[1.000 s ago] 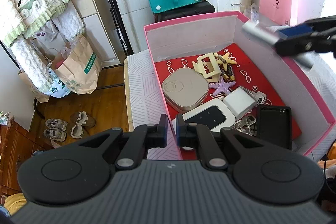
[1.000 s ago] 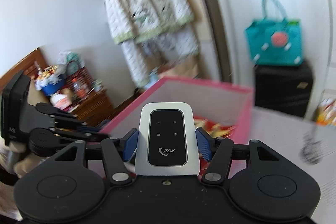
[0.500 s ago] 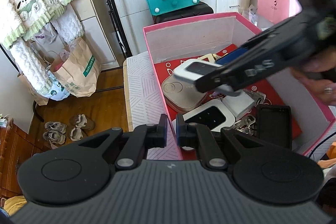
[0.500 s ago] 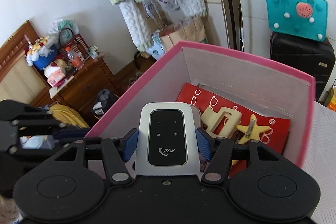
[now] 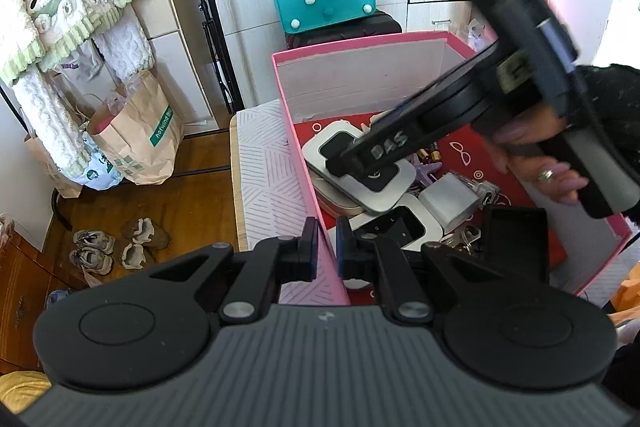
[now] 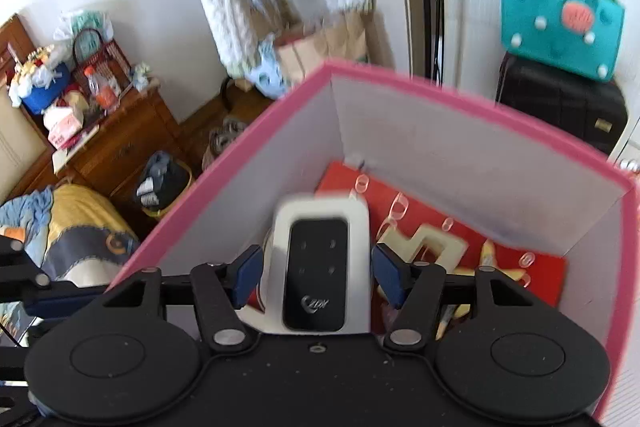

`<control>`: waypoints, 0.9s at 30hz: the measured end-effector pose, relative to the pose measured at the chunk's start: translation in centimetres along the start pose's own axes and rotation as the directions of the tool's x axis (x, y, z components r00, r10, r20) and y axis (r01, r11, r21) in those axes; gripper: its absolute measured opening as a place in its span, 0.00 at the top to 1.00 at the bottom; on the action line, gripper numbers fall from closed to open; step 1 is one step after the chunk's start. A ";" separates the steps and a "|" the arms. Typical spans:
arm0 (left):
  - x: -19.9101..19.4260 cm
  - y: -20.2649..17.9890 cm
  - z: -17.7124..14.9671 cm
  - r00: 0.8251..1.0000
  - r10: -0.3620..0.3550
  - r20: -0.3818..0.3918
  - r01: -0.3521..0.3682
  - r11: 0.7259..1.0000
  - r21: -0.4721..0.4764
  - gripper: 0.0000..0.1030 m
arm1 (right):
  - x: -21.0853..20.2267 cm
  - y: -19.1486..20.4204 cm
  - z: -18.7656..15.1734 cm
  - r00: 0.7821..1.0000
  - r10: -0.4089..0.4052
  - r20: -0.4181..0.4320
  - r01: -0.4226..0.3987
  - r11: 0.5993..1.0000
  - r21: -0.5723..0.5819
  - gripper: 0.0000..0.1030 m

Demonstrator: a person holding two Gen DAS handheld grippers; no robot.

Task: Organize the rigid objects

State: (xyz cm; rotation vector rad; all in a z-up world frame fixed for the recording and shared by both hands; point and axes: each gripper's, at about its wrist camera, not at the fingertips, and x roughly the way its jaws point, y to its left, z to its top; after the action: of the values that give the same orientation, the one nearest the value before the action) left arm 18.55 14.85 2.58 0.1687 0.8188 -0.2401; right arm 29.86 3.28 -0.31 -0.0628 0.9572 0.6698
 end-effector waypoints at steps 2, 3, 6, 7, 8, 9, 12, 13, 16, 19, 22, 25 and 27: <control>0.1 0.1 0.0 1.000 -0.004 0.001 0.004 1.000 -0.003 0.93 | -1.5 -0.3 0.0 0.999 0.017 0.036 -0.018 1.000 0.017 0.30; 0.0 0.1 0.0 1.000 -0.005 0.002 0.005 1.000 -0.004 0.93 | -2.4 -0.4 -0.2 0.998 0.026 0.050 -0.028 0.999 0.026 0.30; 0.0 0.2 -0.1 1.000 -0.005 0.006 0.005 1.000 -0.002 0.92 | -5.1 -0.5 -0.8 0.994 0.041 0.098 -0.044 0.999 0.028 0.29; -0.1 0.3 -0.1 1.000 -0.006 0.006 0.006 1.000 -0.007 0.92 | -6.0 -0.5 -1.1 0.993 0.042 0.113 -0.045 0.999 0.025 0.28; -0.1 0.3 -0.2 1.000 -0.009 0.006 0.009 1.000 -0.012 0.92 | -7.0 -0.4 -1.5 0.991 0.042 0.127 -0.046 0.999 0.025 0.28; -0.2 0.4 -0.2 1.000 -0.011 0.005 0.011 1.000 -0.017 0.92 | -7.7 -0.4 -1.9 0.989 0.044 0.141 -0.048 0.998 0.028 0.28; -0.7 0.7 -0.2 1.000 -0.022 -0.005 0.022 0.999 -0.047 0.91 | -9.9 -0.6 -3.4 0.982 0.049 0.181 -0.057 0.998 0.038 0.28; -1.0 0.7 -0.3 1.000 -0.019 -0.010 0.018 0.998 -0.058 0.89 | -10.6 -0.7 -3.9 0.980 0.048 0.193 -0.057 0.997 0.044 0.28; -1.8 0.8 -0.5 0.998 0.017 -0.054 -0.022 0.996 -0.092 0.62 | -12.4 -0.8 -5.4 0.975 0.043 0.219 -0.058 0.997 0.059 0.27; -2.9 0.6 -0.7 0.996 0.058 -0.061 -0.064 0.992 -0.107 0.47 | -14.0 -0.8 -6.7 0.970 0.038 0.238 -0.054 0.997 0.062 0.27; -4.4 -0.1 -0.6 0.995 0.074 -0.063 -0.080 0.992 -0.102 0.44 | -15.3 -0.7 -7.6 0.965 0.035 0.260 -0.051 0.997 0.055 0.26; -6.0 -1.0 -0.4 0.996 0.075 -0.052 -0.080 0.992 -0.096 0.28 | -16.3 -0.8 -8.4 0.960 0.032 0.278 -0.050 0.997 0.056 0.23; -7.1 -1.8 -0.4 0.997 0.073 -0.037 -0.076 0.993 -0.088 0.19 | -16.8 -0.8 -8.9 0.958 0.027 0.286 -0.045 0.998 0.055 0.20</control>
State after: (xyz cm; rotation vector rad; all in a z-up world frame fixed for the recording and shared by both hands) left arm 13.09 14.23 7.45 0.1195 0.8535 -0.1302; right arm 17.18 -8.77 7.18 0.1032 0.7010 0.6625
